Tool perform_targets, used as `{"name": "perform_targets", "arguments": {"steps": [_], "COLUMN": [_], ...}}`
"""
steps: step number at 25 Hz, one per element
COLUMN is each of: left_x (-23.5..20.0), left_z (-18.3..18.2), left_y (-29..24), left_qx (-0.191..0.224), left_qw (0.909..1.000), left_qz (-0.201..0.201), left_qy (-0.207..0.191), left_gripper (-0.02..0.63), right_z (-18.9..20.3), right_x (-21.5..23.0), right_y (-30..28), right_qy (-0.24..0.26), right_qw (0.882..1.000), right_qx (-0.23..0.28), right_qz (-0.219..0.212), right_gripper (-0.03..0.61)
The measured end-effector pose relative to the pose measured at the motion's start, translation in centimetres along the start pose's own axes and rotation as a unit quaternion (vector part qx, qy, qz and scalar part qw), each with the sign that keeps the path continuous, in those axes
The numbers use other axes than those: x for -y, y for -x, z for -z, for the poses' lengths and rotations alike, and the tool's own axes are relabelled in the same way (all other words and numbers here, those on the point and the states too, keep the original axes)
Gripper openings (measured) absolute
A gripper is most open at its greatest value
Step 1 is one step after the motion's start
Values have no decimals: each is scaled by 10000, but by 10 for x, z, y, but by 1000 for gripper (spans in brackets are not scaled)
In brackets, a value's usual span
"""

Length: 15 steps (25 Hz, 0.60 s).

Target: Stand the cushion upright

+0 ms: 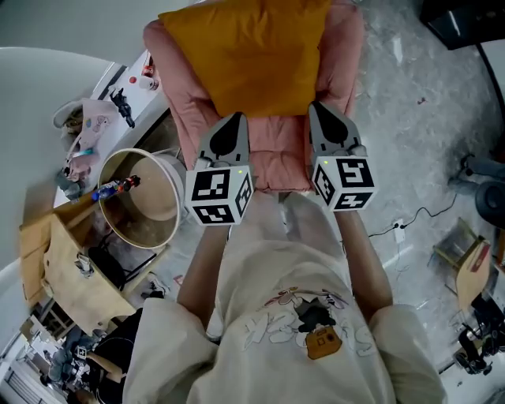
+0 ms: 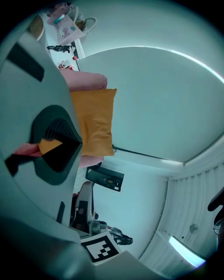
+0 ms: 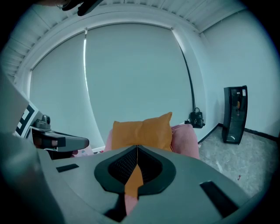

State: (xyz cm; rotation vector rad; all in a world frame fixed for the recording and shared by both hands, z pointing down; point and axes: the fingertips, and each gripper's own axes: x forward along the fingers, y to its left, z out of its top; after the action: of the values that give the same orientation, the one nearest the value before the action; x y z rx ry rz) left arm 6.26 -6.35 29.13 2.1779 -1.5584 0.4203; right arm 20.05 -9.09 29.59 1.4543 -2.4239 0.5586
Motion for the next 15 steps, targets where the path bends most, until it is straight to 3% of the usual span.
{"name": "perform_targets", "arguments": {"steps": [15], "left_x": [63], "left_z": [-19], "left_y": [82], "left_qx": [384], "left_qw": [9992], "left_qz": [-36], "left_qy": [-66], "left_gripper": [5], "right_z": [-15], "right_x": [-26], "right_y": [88], "right_qy": [139], "right_qw": [9986], "right_qx": [367], "right_qz": [-367], "right_gripper": [22]}}
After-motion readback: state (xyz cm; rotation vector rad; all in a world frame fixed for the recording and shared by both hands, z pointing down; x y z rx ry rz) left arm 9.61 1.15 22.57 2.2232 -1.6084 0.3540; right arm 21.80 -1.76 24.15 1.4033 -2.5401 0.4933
